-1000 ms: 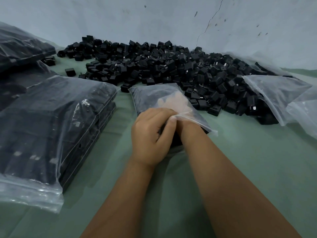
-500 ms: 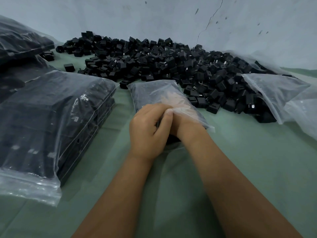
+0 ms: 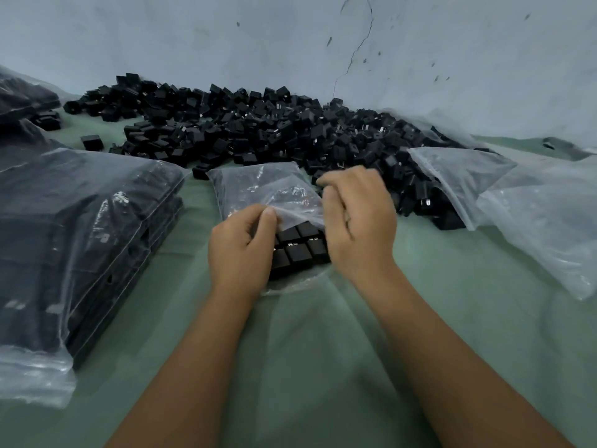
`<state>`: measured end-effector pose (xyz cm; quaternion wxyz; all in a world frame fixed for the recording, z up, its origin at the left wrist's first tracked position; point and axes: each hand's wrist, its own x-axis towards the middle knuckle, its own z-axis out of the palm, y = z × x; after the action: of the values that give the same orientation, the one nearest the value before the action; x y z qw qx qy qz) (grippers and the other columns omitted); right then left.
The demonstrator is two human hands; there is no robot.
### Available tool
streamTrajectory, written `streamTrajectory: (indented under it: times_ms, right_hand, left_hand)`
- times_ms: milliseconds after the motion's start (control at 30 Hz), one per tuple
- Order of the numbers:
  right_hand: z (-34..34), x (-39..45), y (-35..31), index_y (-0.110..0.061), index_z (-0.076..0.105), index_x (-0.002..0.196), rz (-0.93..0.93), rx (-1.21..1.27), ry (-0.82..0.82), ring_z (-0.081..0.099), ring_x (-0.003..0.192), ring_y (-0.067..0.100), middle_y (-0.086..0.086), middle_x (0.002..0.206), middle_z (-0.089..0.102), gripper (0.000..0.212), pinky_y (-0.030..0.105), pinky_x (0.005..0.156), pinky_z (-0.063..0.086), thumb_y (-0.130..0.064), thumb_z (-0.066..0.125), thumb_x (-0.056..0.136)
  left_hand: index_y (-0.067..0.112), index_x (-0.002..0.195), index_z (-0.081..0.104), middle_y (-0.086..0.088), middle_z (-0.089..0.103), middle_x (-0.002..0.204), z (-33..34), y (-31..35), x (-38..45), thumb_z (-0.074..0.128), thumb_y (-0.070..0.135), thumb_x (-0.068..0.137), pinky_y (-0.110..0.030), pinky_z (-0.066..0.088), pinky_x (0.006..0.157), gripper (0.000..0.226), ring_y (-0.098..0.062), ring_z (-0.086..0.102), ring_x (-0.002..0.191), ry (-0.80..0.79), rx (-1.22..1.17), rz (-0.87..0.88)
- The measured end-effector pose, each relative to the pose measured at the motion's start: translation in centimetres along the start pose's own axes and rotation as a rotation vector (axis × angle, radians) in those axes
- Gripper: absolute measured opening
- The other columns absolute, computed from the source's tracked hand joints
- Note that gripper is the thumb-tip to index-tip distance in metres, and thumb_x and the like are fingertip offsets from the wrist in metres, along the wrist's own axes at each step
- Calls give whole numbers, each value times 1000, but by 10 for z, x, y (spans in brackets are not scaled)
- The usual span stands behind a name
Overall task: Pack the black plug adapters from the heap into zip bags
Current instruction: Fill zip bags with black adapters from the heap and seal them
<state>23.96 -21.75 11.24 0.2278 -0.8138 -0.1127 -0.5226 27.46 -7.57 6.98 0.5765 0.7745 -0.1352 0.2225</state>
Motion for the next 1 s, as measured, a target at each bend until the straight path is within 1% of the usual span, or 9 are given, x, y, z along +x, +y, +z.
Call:
streamTrajectory:
  times_ms: [67,133,200,300,400,500,667,833,1000]
  right_hand:
    - [11,21,20,-15,65,107,237,-90,1,51,92,17,-1,96,61,28,35,82,43,-24,42,92]
    - [26,38,50,-25,58,123,397,-256,-189,47,108,19,-2,112,58,34,36,95,36,-29,43,93]
    - [41,44,77,-29,55,129,470,-346,-413,43,119,22,0,124,55,36,38,102,30,-31,43,95]
    - [60,41,108,-30,51,133,484,-431,-615,40,127,25,4,133,51,39,43,105,27,-34,39,97]
    - [75,43,120,-49,22,144,491,-503,-820,11,143,30,5,158,12,50,62,109,11,-54,32,95]
    - [85,56,121,-61,6,140,502,-562,-970,-4,144,37,-3,158,-15,58,77,98,10,-76,22,86]
    - [81,64,116,-56,23,140,474,-652,-1177,9,142,37,-9,159,5,58,77,99,15,-76,17,86]
    - [56,58,119,-57,34,132,453,-619,-1171,16,138,34,-13,157,12,44,64,102,26,-65,31,89]
    - [15,45,116,-48,54,106,476,-490,-1147,31,128,28,-14,132,49,22,50,99,28,-52,46,86]
  left_hand:
    - [14,67,61,-1,61,62,0,0,0,40,46,86,-47,49,62,42,-19,58,63,-13,54,4]
    - [12,66,59,-3,60,62,0,1,-2,39,45,88,-49,48,60,44,-23,58,64,-31,86,18]
    - [11,65,56,-2,58,61,-1,1,-3,39,43,89,-47,47,58,43,-23,56,63,-40,117,39]
    - [10,62,51,1,49,55,-1,1,-3,43,35,90,-40,40,53,38,-21,50,58,-39,152,80]
    - [10,60,48,0,45,54,0,1,-3,48,28,90,-41,39,51,35,-22,48,56,-33,168,100]
    - [10,59,45,2,42,53,1,1,-2,49,27,90,-40,37,50,35,-20,46,55,-28,173,111]
    - [8,61,50,0,48,55,0,2,-2,48,27,89,-42,41,53,34,-21,49,58,-50,170,120]
    - [6,64,54,-2,53,58,-1,1,-1,42,37,88,-45,42,56,41,-22,53,61,-58,155,122]
    - [6,65,57,-5,57,60,0,-1,-1,42,38,88,-47,44,58,42,-25,55,62,-55,142,109]
